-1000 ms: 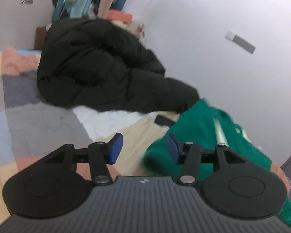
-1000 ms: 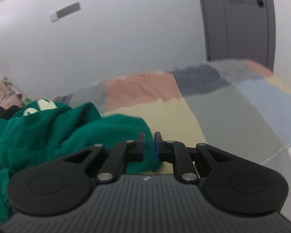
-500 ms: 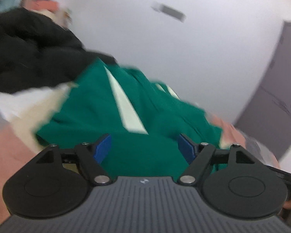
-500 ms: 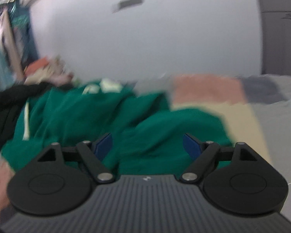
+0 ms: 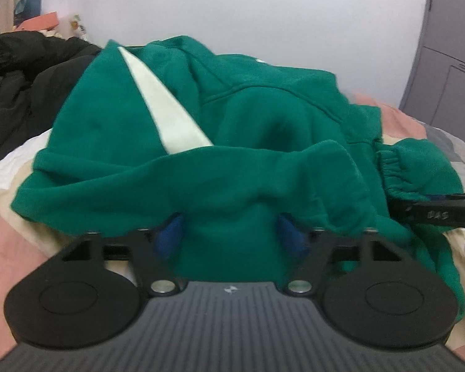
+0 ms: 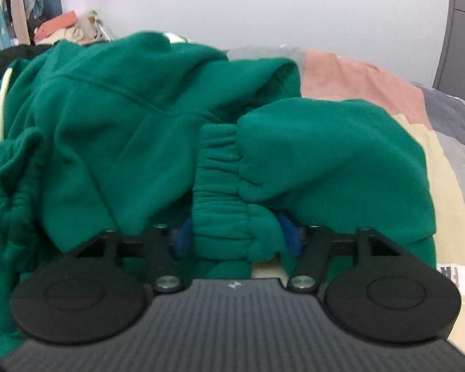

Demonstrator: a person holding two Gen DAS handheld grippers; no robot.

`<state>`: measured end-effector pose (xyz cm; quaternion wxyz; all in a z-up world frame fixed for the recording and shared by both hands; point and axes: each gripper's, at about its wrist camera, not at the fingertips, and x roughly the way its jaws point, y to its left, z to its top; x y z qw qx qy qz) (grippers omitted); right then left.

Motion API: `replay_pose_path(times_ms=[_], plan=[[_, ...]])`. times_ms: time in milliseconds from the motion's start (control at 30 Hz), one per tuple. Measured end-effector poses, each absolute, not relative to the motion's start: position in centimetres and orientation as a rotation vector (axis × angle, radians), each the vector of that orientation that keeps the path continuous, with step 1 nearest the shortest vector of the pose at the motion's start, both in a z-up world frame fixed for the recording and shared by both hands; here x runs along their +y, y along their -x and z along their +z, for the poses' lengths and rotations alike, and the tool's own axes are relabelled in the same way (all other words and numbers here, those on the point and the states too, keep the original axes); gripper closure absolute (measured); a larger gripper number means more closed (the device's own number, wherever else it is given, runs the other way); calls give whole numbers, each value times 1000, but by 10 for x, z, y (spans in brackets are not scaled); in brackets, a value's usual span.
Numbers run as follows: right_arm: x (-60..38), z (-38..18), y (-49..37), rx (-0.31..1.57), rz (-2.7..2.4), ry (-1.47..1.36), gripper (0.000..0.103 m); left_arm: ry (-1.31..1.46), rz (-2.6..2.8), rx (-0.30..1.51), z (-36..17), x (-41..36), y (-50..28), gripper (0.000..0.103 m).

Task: Fold large clothes

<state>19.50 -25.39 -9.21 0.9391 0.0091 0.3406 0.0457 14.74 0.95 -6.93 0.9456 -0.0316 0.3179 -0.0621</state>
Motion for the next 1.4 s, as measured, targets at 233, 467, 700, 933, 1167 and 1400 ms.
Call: replay_pose_path(times_ms=[233,467,700,933,1167,1400], plan=[[-277,-63,-170,587,29,-80,58,92,-98,657,-61,34,-135,87],[-313,-31,-139,457,-178,-95,88,240,15,602,-34,83,-109,95],[-350,-38,-138,506,-280,-231,91,360,289,569,-28,151,-103,95],[-359,-54,-144,562,-342,-260,91,586,479,634,-65,209,-106,94],[-366,-50,-135,557,-344,-301,88,622,457,575,-49,210,-91,64],[-364,-23,-109,427,-292,-365,42,591,417,318,4,200,-60,32]])
